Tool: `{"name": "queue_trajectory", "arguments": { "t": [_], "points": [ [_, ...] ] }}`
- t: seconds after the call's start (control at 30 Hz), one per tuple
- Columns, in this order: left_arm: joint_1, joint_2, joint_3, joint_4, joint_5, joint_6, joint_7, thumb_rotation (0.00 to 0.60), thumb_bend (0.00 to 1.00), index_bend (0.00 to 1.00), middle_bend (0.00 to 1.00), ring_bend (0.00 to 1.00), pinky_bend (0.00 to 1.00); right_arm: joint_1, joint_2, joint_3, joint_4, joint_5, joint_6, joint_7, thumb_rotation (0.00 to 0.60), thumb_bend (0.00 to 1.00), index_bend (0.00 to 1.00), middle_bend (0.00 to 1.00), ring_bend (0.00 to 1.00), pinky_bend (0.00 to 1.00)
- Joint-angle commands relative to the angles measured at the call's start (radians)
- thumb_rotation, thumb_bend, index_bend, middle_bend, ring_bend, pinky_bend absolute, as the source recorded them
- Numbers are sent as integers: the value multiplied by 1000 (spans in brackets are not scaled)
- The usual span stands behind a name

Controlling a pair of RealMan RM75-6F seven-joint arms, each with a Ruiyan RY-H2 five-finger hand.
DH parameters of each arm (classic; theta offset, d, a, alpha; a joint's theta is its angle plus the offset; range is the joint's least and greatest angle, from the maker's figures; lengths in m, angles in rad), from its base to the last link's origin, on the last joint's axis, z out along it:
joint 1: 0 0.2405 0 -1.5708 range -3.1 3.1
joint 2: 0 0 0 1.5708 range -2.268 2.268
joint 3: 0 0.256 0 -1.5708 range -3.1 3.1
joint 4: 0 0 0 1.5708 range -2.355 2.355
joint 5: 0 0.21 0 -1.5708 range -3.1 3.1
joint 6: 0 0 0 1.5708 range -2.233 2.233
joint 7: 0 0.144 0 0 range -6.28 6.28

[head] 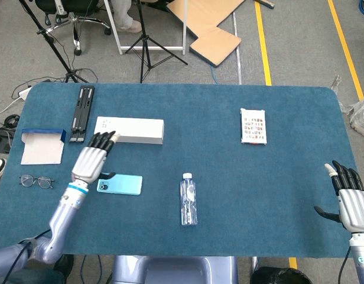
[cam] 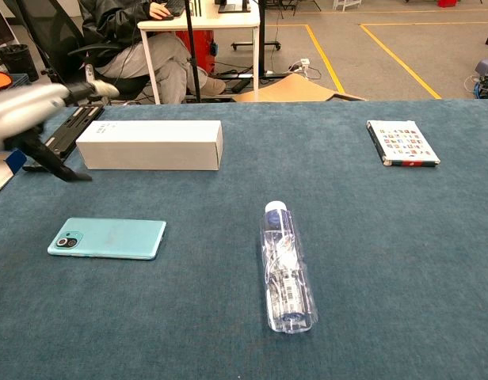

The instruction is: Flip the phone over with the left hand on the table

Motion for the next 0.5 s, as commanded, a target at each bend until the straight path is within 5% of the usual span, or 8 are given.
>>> {"name": "queue_trajectory", "arguments": {
  "t": [0.03, 0.5],
  "points": [
    [81, 100, 36, -52, 56, 99, -19, 600, 0, 0, 0, 0, 0, -1, 3, -2, -7, -9, 7, -2, 600, 0, 0, 0, 0, 0],
    [313, 294, 182, -155, 137, 261, -81, 600, 0, 0, 0, 0, 0, -1, 8, -1, -18, -38, 36, 3, 600, 0, 0, 0, 0, 0]
  ]
}}
